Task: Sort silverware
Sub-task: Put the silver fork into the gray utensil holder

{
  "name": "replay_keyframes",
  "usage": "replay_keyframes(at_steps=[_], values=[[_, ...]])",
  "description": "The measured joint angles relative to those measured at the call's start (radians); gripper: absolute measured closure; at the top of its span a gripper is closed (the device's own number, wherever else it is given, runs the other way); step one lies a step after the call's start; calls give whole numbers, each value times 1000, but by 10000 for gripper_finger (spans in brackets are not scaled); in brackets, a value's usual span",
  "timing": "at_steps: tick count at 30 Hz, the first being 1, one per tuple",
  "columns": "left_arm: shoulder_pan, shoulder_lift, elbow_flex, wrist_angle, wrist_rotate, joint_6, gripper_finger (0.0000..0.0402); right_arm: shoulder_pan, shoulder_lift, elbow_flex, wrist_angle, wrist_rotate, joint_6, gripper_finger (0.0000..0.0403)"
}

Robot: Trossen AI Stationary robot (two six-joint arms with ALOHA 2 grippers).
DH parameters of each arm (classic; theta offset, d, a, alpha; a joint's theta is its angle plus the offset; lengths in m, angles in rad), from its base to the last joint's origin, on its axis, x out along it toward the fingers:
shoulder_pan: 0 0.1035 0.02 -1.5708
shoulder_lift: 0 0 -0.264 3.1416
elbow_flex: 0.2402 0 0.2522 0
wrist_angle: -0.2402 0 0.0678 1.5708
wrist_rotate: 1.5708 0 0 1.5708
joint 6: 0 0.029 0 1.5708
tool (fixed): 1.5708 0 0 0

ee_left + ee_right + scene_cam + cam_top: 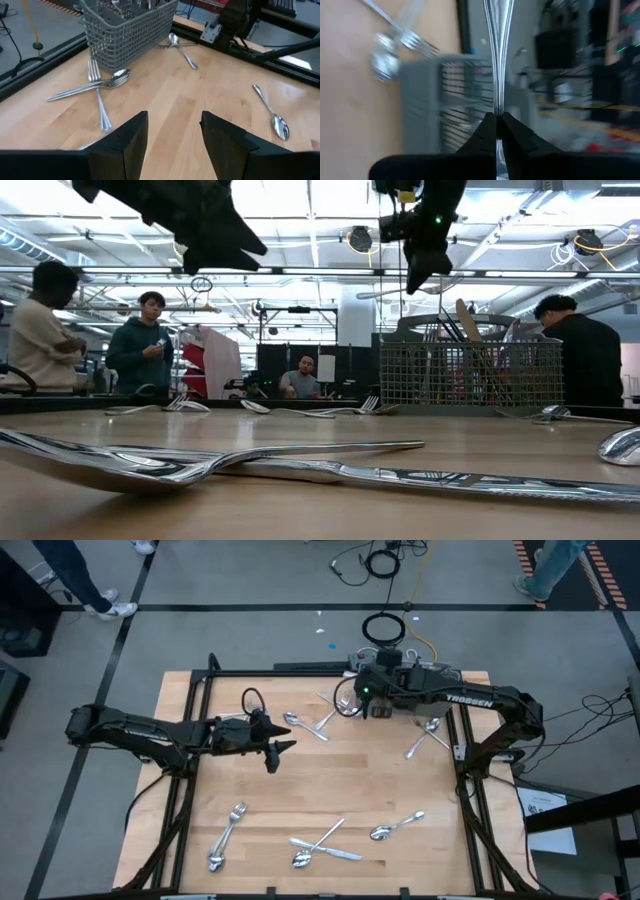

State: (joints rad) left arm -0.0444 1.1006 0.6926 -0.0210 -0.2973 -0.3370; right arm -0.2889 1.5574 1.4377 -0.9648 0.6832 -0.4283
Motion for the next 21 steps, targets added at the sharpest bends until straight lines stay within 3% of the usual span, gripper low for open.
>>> replay_keyframes(at_steps=[8, 13, 21], values=[[0, 45, 0, 16, -31, -73, 210, -55, 0, 1, 100, 193, -465, 403], [6, 48, 0, 30, -62, -106, 210, -87, 0, 1, 93, 234, -789, 403], [6, 48, 0, 69, -87, -155, 210, -145, 0, 1, 96, 282, -1035, 403]])
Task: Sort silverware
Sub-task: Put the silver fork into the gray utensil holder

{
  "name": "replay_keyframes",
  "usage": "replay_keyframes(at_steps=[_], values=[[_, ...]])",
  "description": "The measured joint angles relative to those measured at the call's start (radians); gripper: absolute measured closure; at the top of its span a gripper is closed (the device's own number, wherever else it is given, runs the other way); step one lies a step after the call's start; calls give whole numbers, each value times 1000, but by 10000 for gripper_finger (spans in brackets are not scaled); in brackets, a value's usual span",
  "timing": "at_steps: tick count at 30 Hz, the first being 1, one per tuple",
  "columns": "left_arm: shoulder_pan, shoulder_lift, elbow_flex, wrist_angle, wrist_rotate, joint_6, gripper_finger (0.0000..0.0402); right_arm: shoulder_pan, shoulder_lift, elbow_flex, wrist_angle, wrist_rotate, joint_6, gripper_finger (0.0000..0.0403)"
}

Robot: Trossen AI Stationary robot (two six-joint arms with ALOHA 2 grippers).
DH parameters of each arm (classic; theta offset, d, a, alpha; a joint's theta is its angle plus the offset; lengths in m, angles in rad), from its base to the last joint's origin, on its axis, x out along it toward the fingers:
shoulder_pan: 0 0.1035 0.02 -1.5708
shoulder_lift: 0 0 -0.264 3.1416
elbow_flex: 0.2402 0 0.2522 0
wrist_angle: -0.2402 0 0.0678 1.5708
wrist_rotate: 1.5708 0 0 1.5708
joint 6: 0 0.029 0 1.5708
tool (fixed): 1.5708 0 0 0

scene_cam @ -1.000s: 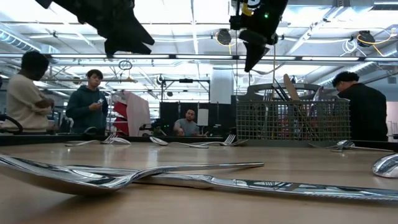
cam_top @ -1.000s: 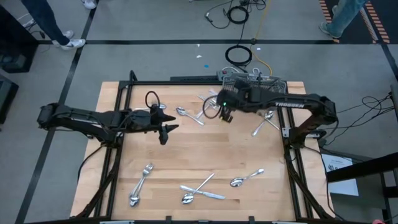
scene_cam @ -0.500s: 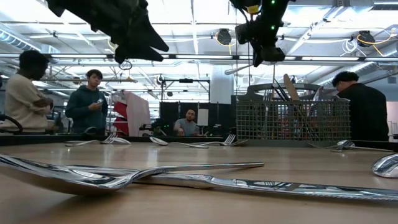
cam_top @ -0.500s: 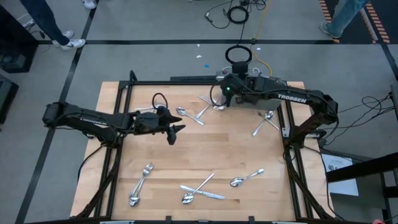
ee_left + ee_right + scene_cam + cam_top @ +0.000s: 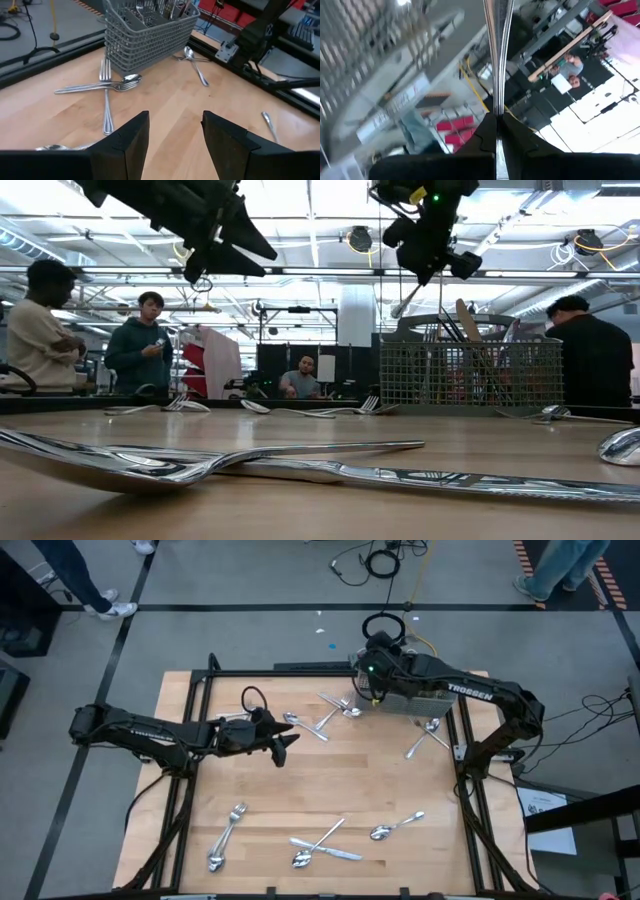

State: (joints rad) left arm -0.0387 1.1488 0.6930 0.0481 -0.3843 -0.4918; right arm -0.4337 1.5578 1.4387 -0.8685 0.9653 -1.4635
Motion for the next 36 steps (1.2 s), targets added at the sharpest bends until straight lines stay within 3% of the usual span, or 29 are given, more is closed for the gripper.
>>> replay_keyframes(at_steps=[8, 19, 27, 36], values=[[0, 0, 0, -1, -36, -28, 210, -32, -5, 0, -161, -37, -96, 403], [19, 0, 0, 7, -47, -27, 210, -23, -15, -9, -238, -204, -239, 403], [19, 0, 1, 18, -42, -27, 210, -23, -12, -61, -131, -200, -334, 403], [19, 0, 1, 18, -8, -25, 210, -31, 63, -106, -103, -107, -338, 403]])
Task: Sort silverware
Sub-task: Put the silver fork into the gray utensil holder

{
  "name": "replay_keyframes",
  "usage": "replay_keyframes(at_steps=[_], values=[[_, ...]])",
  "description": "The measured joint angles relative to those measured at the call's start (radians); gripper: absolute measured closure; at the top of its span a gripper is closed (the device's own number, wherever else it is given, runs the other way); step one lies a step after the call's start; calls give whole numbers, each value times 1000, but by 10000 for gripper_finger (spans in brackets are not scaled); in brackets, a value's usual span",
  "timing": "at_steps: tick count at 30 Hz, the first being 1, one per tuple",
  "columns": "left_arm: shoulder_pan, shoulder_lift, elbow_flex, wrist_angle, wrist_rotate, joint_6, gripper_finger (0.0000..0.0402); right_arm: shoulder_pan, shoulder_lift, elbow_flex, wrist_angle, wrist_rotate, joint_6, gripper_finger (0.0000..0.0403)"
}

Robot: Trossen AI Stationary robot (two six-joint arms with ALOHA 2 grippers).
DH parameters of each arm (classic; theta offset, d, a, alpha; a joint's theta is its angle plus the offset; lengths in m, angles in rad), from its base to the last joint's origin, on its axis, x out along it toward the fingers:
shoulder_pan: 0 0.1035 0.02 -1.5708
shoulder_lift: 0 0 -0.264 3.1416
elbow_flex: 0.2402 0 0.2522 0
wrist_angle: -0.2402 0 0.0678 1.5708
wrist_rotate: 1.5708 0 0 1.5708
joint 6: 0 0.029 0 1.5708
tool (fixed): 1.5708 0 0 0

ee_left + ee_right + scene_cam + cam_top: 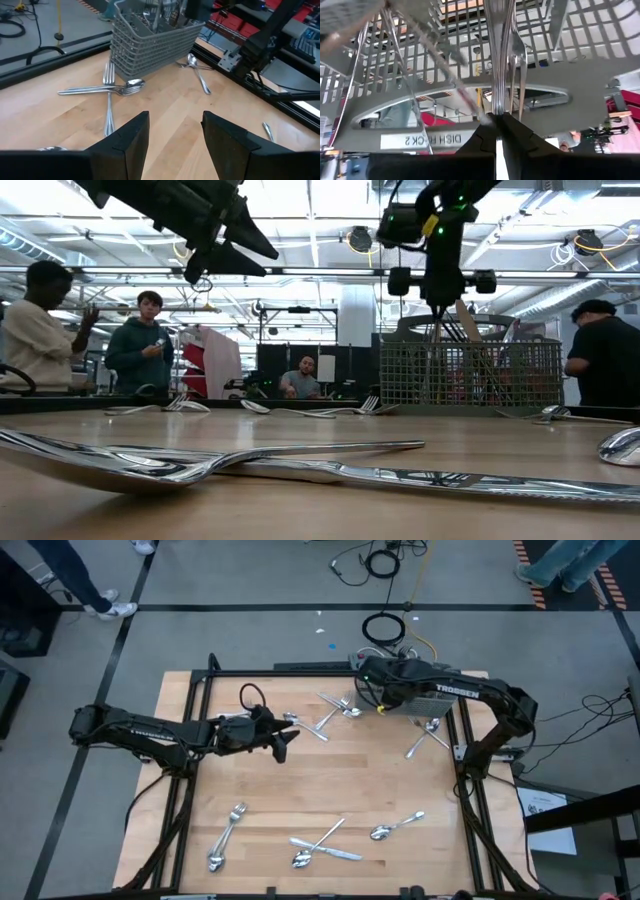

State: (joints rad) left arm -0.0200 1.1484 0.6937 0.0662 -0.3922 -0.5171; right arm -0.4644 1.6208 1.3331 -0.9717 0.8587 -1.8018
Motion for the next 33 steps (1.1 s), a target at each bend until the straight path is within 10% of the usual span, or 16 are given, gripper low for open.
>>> replay_keyframes(at_steps=[23, 33], values=[[-2, 0, 0, 5, 18, 0, 210, 0, 70, 0, -19, -93, 175, 394], [-2, 0, 0, 9, 28, -2, 210, 0, 69, 0, 9, -100, 220, 321]])
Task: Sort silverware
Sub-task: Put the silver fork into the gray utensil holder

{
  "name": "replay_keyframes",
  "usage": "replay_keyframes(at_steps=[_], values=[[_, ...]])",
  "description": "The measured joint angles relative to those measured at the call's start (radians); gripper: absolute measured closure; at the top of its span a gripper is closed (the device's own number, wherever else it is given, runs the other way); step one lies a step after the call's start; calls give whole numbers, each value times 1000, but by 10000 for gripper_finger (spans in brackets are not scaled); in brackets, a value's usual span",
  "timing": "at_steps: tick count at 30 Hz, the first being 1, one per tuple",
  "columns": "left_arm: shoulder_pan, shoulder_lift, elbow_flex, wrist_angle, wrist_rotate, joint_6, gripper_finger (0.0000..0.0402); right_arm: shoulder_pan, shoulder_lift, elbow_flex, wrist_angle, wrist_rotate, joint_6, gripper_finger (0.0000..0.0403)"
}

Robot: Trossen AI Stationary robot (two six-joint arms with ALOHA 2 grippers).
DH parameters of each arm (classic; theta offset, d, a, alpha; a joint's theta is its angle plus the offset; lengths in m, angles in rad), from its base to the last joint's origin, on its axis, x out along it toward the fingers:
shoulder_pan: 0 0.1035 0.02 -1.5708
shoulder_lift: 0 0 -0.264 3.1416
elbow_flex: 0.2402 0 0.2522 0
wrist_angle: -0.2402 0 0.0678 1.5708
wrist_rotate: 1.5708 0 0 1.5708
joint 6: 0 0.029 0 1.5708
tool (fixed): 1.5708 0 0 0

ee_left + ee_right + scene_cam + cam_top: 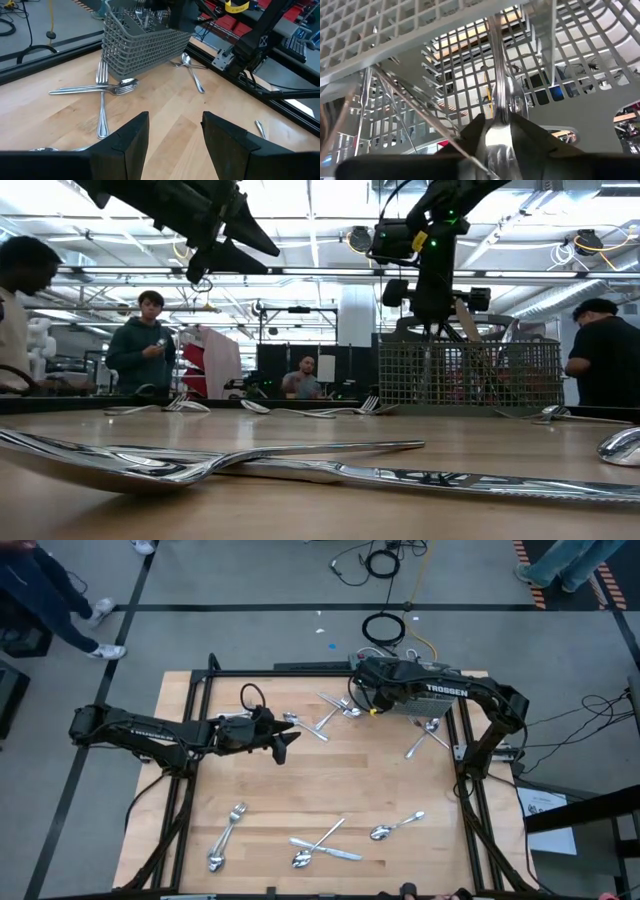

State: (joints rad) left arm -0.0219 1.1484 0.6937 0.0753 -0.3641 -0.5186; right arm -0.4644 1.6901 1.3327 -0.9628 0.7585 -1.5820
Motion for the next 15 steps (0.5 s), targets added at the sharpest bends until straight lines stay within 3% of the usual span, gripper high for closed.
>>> replay_keyframes(at_steps=[7, 15], values=[[0, 0, 0, 0, 24, 0, 210, 1, -20, 0, 50, 70, -25, 270], [0, 0, 0, 0, 24, 0, 210, 2, -135, 0, 180, 98, -107, 268]])
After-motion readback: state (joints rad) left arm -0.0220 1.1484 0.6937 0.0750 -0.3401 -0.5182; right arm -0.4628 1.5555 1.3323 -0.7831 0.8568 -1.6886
